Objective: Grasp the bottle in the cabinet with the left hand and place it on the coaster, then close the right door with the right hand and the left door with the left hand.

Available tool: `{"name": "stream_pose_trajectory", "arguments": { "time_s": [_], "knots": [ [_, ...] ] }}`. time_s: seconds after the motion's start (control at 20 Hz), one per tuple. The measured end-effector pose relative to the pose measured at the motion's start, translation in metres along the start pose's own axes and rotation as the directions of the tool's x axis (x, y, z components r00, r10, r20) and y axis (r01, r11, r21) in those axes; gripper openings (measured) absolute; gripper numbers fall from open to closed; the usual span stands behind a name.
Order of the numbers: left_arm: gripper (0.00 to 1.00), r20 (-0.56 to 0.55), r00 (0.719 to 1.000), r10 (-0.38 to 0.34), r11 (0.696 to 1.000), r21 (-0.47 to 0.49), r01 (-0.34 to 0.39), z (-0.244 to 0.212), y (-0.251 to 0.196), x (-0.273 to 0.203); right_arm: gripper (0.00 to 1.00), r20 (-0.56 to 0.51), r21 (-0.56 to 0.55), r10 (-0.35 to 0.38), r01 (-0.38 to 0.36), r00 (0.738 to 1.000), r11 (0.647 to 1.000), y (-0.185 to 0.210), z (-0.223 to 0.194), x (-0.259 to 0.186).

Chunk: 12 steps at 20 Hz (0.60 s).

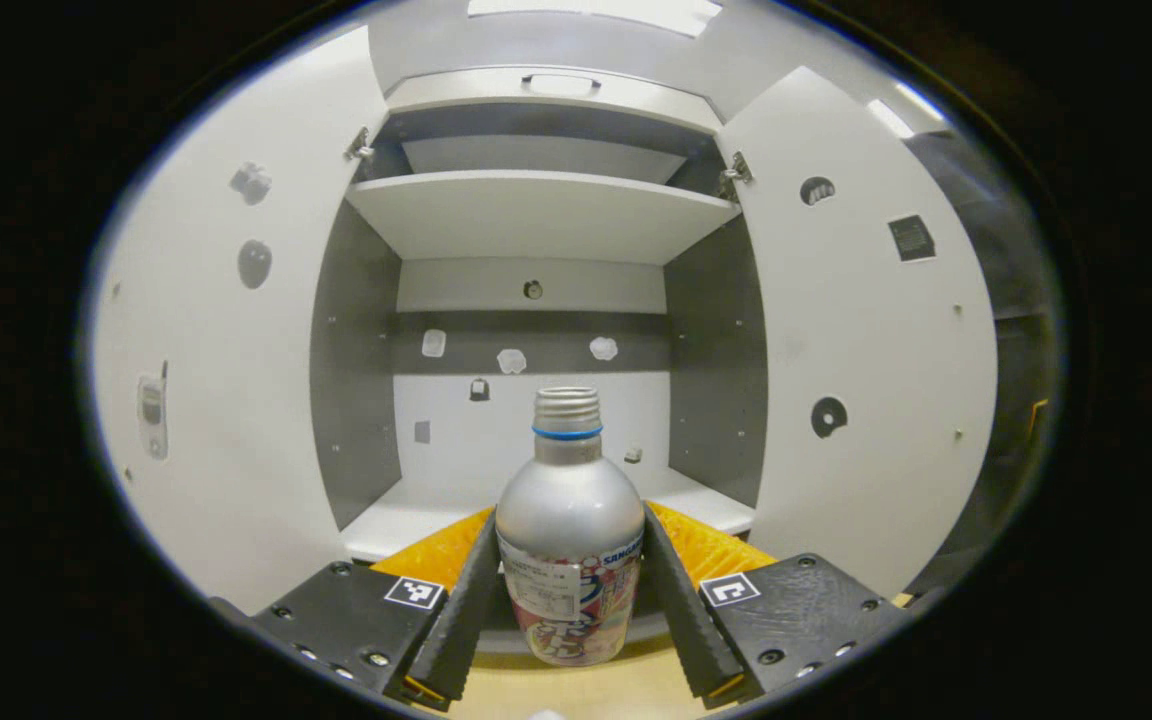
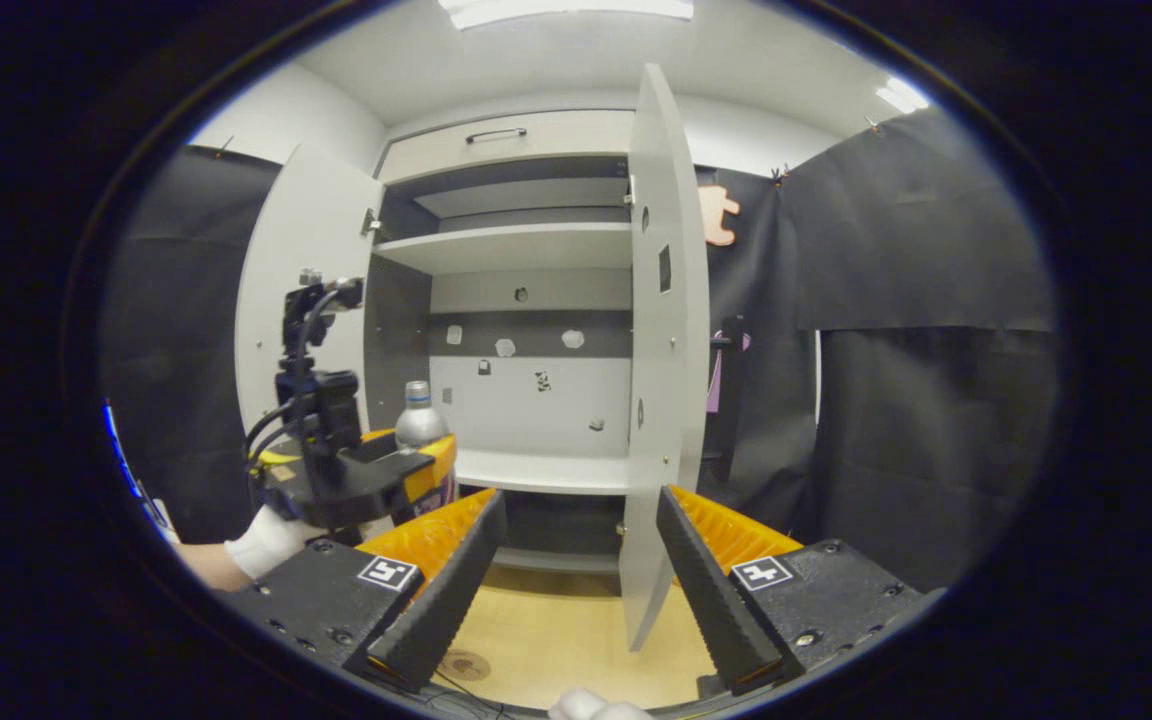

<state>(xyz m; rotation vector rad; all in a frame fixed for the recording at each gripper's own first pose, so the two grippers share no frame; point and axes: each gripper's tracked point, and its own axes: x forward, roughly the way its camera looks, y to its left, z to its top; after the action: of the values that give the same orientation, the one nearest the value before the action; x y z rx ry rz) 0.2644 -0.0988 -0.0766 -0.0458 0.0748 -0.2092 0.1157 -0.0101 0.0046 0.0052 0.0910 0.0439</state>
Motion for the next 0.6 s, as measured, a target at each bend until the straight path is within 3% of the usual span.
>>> {"name": "stream_pose_trajectory", "arguments": {
  "time_s": [0.3, 0.5, 0.6],
  "knots": [
    [0.78, -0.025, 1.0, -0.007, 1.0, 0.007, 0.007, -0.071, -0.005, -0.061, 0.99, -0.013, -0.019, -0.035, 0.034, 0.999, 0.999, -0.008, -0.009, -0.016],
    [0.82, -0.049, 0.999, -0.014, 0.999, -0.048, 0.012, -0.125, -0.007, -0.089, 0.99, -0.025, -0.018, -0.056, 0.056, 0.998, 0.998, -0.017, -0.012, -0.022],
    [0.78, -0.054, 0.998, -0.015, 0.995, -0.1, 0.01, -0.149, -0.009, -0.101, 0.99, -0.04, -0.025, -0.066, 0.065, 0.997, 0.998, -0.021, -0.014, -0.023]
  ]
}}
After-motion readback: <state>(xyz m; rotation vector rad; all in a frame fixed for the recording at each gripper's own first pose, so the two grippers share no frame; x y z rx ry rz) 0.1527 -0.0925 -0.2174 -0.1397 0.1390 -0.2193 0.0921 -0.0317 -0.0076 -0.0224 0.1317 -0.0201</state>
